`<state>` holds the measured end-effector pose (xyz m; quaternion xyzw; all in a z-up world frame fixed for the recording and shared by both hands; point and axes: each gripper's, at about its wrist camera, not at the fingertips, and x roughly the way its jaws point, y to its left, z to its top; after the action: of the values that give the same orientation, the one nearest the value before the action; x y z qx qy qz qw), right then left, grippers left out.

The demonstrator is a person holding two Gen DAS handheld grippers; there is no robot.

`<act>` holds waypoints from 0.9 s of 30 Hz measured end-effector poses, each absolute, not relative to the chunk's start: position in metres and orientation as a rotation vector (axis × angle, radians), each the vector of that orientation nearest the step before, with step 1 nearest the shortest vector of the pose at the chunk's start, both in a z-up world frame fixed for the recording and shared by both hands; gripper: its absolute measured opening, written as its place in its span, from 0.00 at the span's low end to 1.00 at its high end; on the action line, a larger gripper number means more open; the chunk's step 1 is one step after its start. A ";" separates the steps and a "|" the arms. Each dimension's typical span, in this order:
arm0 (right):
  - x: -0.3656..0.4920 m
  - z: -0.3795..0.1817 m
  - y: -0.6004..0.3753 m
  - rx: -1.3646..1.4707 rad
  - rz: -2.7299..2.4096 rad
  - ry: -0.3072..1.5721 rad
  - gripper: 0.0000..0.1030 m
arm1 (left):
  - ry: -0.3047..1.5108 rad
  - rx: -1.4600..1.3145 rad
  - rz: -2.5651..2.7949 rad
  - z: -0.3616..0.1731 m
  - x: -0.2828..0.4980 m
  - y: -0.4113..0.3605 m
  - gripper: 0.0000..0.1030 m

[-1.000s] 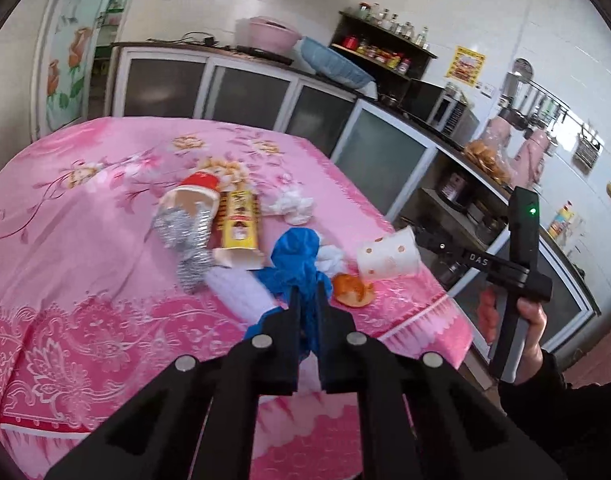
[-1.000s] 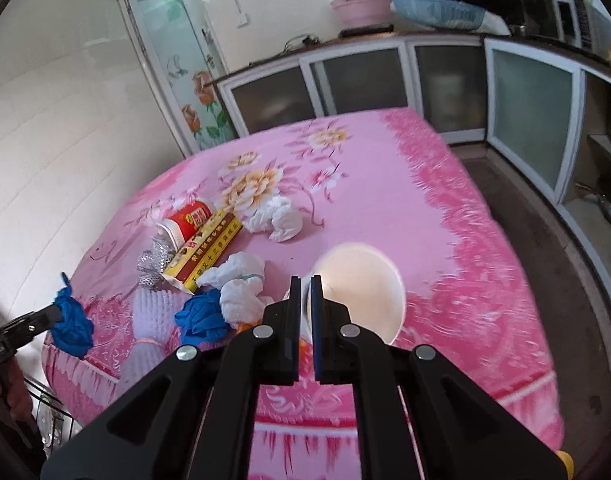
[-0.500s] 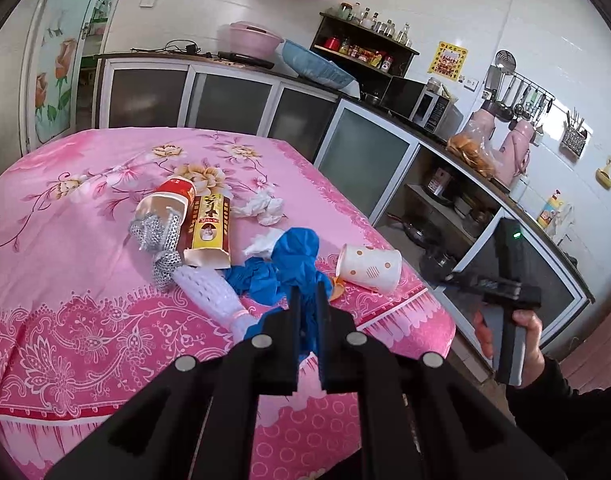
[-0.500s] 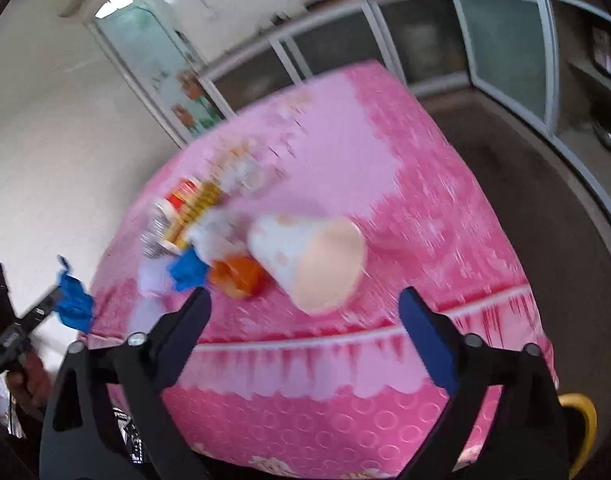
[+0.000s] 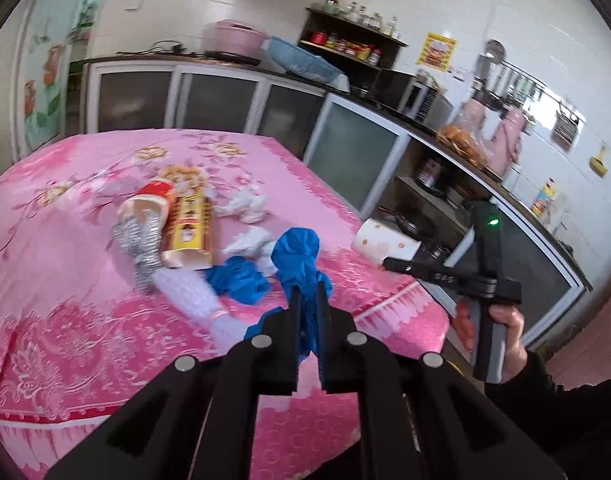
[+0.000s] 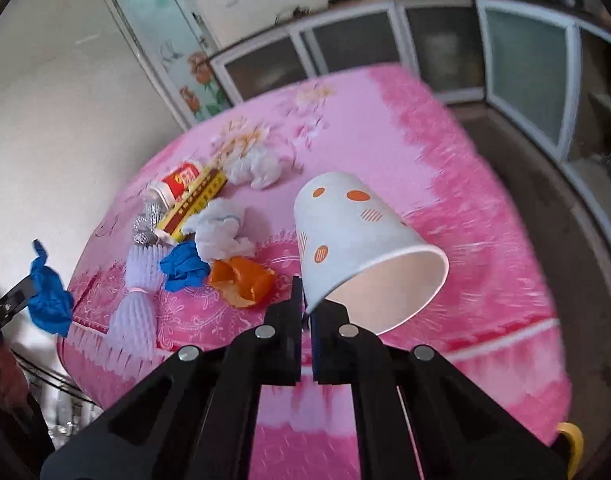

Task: Collect trash
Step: 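Lift the blue glove and paper cup and carry both over the bin, then open both grippers to drop the glove and cup into the bin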

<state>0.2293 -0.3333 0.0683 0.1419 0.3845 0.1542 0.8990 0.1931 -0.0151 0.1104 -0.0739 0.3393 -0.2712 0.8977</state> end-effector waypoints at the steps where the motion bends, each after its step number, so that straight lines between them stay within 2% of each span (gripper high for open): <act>1: 0.215 0.075 -0.348 0.316 0.305 0.784 0.02 | 0.703 -0.145 -0.592 0.112 0.192 -0.025 0.06; 6: 0.141 0.093 -0.413 0.363 0.165 0.757 0.03 | 0.718 -0.096 -0.773 0.111 0.187 -0.096 0.06; 11: 0.051 0.082 -0.486 0.420 -0.062 0.779 0.03 | 0.745 -0.025 -0.975 0.098 0.175 -0.193 0.06; 18: -0.039 0.005 -0.564 0.583 -0.302 0.892 0.03 | 0.838 0.103 -1.230 0.057 0.146 -0.335 0.06; 21: -0.054 -0.033 -0.583 0.651 -0.331 0.939 0.03 | 0.911 0.157 -1.302 0.021 0.130 -0.394 0.06; 27: -0.063 -0.080 -0.594 0.713 -0.346 1.020 0.03 | 1.045 0.235 -1.325 -0.043 0.116 -0.462 0.06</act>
<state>-0.0633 -0.5944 -0.0796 0.3320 0.4751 -0.1612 0.7988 0.1156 -0.4616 -0.0426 0.1039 0.4614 -0.5853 0.6586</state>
